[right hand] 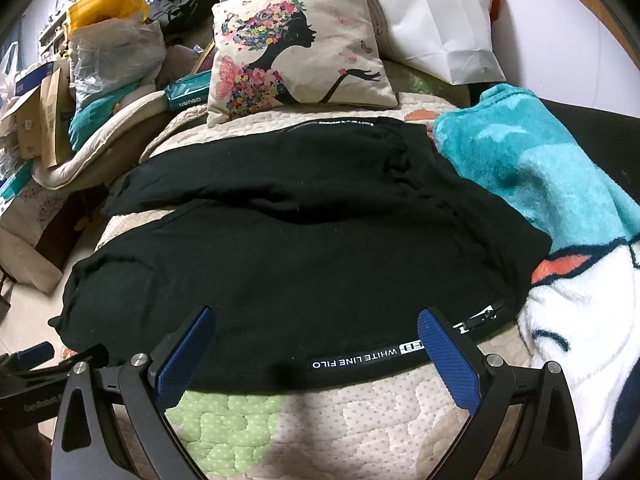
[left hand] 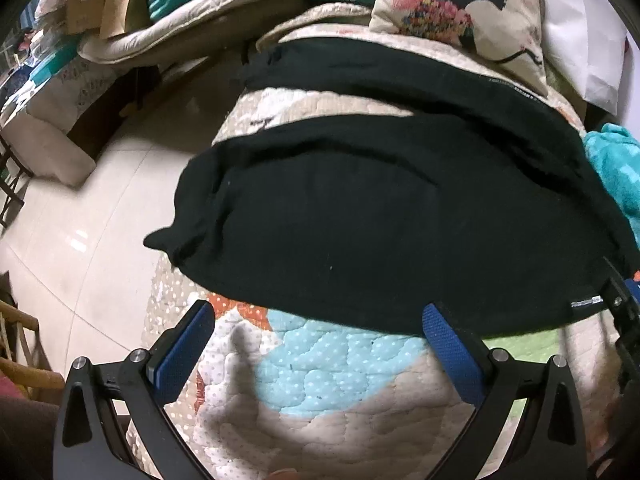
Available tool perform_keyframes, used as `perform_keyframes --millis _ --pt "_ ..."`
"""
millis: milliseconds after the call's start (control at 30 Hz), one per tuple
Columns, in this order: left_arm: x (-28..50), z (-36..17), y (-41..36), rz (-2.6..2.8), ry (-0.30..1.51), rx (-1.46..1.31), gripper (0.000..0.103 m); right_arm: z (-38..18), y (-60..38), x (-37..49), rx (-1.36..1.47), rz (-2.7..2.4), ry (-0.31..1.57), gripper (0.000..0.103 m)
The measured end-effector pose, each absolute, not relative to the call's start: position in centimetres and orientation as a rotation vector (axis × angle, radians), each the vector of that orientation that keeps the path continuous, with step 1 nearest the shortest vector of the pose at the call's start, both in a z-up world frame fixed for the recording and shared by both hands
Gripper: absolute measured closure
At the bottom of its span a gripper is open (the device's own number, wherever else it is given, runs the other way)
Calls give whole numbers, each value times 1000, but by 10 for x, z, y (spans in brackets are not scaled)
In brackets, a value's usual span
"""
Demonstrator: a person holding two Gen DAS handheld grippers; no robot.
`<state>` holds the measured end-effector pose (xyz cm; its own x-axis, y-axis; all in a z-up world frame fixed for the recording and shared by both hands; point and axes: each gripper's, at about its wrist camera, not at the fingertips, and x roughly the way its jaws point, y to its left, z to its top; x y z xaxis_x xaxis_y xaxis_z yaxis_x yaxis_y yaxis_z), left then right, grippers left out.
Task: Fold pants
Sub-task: 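Position both grippers above the waistband edge of the black pants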
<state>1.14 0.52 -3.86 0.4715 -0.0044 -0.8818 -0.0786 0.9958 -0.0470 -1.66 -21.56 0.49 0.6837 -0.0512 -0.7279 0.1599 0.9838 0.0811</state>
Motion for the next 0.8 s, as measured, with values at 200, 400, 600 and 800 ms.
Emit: perform_keyframes --millis 200,400,600,800 --pt "12 -50 5 48 1119 -85 0 0 -221 -14 156 -130 833 0" --pt "5 -59 10 33 1129 -124 0 -11 -229 -9 197 -149 888 0" --pt "-3 -61 13 8 1110 -126 0 -7 -233 -12 184 -176 867 0" --pt "-4 -51 15 3 1105 -159 0 13 -225 -18 108 -172 787 0"
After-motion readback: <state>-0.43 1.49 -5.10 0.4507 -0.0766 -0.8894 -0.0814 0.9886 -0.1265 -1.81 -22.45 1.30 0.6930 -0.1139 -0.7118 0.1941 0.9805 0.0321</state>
